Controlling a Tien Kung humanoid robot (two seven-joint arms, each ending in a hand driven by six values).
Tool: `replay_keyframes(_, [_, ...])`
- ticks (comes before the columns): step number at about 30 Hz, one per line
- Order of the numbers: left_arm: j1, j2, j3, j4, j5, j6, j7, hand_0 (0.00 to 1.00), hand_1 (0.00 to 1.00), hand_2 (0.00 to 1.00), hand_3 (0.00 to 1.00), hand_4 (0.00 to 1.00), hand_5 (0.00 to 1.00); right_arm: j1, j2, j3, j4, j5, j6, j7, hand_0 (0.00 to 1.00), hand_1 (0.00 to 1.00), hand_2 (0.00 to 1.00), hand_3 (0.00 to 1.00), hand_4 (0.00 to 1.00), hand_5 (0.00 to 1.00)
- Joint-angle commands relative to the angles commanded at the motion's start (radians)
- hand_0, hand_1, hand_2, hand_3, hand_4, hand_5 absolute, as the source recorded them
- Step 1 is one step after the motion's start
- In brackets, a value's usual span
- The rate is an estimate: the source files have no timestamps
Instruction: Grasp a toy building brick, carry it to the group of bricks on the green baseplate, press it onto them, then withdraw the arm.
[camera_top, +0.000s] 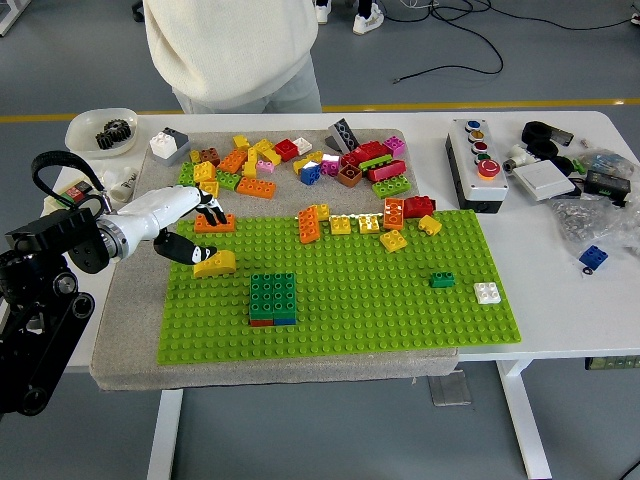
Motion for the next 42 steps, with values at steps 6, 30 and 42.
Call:
replay_keyframes(6, [-0.005,-0.003,-0.004,0.016,0.0,-0.005,-0.005,0.998,0.821,0.727,0.758,0.835,0.142,0.0,0.0,-0.002,0.0,0.0,0.001,0.001,0.747,0.644,0.714,0.632,0.886,0.469])
replay_keyframes(30, [-0.003,0.007,0.039,0.081,0.0,0.058,-0.025,0.998,0.818,0.704,0.73,0.832,0.112,-0.001,0.0,-0.001,0.0,0.0,0.0,0.002,0.748,0.644,0.714,0.632,0.886,0.47])
replay_keyframes(42, [0.003,0.024,0.053,0.104,0.0,0.084,-0.037,0.998,0.812,0.649,0.681,0.782,0.068,-0.002,0.0,-0.002,0.0,0.0,0.0,0.003,0.748,0.644,0.714,0.632,0.886,0.47])
